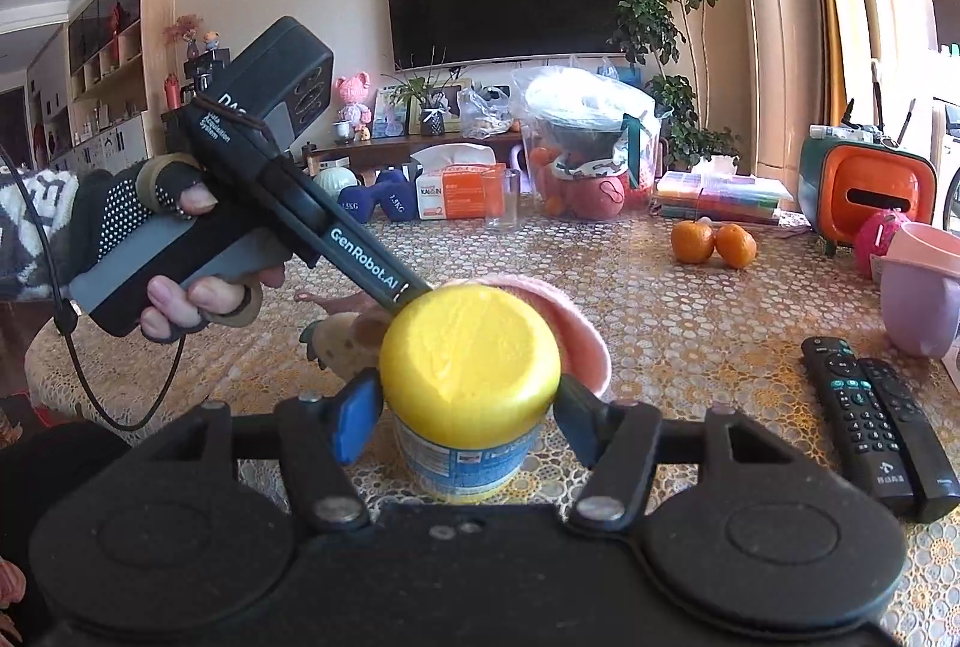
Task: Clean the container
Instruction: 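Wipe the towel across the jar cap again with the left gripper while the right holds the jar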
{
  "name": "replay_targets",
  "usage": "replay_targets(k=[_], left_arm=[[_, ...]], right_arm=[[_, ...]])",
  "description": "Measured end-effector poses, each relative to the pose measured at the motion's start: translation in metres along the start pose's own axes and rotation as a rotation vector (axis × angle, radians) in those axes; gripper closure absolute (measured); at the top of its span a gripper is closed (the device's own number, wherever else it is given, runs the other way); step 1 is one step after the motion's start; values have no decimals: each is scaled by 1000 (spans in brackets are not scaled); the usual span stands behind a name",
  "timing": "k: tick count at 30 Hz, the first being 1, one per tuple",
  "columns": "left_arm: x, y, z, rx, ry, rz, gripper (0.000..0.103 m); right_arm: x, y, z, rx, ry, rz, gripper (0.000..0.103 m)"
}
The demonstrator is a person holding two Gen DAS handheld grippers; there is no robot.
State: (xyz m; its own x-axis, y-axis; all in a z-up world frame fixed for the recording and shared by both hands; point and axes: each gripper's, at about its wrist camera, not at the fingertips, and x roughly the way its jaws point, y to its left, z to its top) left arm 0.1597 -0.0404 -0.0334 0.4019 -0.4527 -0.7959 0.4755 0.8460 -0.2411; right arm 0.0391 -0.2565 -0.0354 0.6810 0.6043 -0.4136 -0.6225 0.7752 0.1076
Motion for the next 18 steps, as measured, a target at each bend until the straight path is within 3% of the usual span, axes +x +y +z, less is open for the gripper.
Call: replay_targets(k=[9, 13, 18], left_arm=[[-12, -1, -11, 54, 24, 95, 76], [-45, -2, -9, 62, -39, 73, 76], [-90, -30, -3, 159, -113, 28, 76]], right_arm=[[0, 6, 2, 5, 5, -22, 42], [2, 10, 4, -39, 7, -22, 42], [5, 12, 6, -63, 11, -17, 42]])
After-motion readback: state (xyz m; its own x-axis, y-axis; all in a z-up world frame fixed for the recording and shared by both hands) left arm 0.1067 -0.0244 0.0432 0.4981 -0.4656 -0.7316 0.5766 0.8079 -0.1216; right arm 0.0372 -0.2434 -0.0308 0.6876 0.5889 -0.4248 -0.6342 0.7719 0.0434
